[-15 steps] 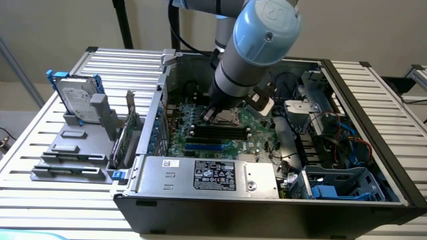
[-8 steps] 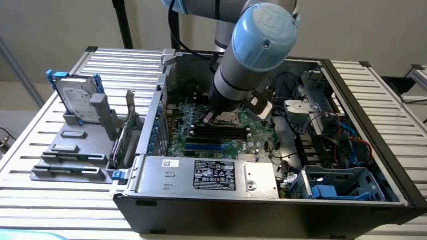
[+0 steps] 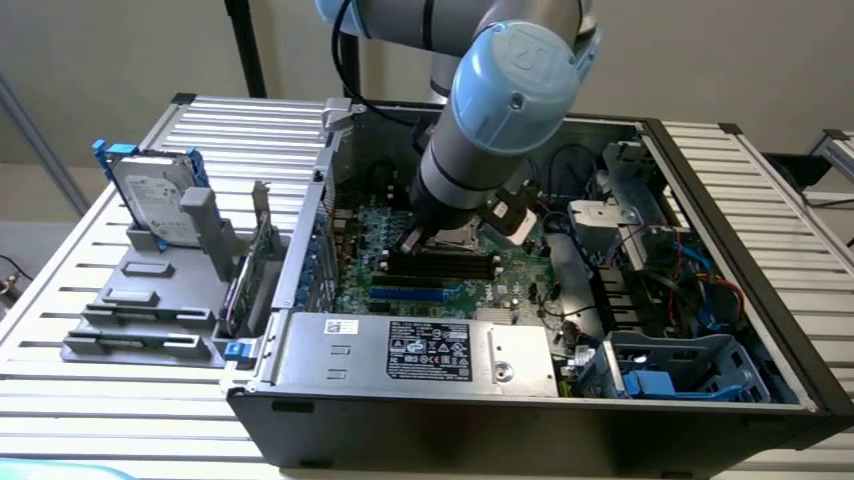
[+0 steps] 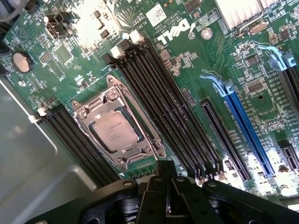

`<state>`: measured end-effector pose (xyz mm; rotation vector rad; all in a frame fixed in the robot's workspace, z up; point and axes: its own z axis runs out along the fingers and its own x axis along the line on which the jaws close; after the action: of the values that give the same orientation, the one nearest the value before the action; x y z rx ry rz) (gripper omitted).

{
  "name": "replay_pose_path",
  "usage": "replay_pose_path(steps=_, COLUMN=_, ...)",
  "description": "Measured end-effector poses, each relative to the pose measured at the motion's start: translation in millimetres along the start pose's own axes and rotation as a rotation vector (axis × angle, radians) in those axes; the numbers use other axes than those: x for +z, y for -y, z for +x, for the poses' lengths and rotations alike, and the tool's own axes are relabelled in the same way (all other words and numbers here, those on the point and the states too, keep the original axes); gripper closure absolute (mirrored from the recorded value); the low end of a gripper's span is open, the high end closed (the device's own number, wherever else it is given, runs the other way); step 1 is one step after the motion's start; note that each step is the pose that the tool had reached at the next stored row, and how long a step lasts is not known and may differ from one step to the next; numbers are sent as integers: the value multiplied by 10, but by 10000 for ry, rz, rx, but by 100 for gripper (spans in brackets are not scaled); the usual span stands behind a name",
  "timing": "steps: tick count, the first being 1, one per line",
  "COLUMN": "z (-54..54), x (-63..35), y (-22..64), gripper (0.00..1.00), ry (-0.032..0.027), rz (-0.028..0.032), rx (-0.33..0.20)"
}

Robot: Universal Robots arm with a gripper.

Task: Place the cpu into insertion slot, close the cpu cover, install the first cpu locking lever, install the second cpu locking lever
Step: 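Install the second cpu locking lever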

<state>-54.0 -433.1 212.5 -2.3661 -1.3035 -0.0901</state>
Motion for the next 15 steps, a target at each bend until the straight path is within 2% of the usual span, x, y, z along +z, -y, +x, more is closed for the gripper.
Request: replay_pose_path(steps=15, z=8, x=174, y=54, gripper=89, ry=-108, rz=-186, rx=-94)
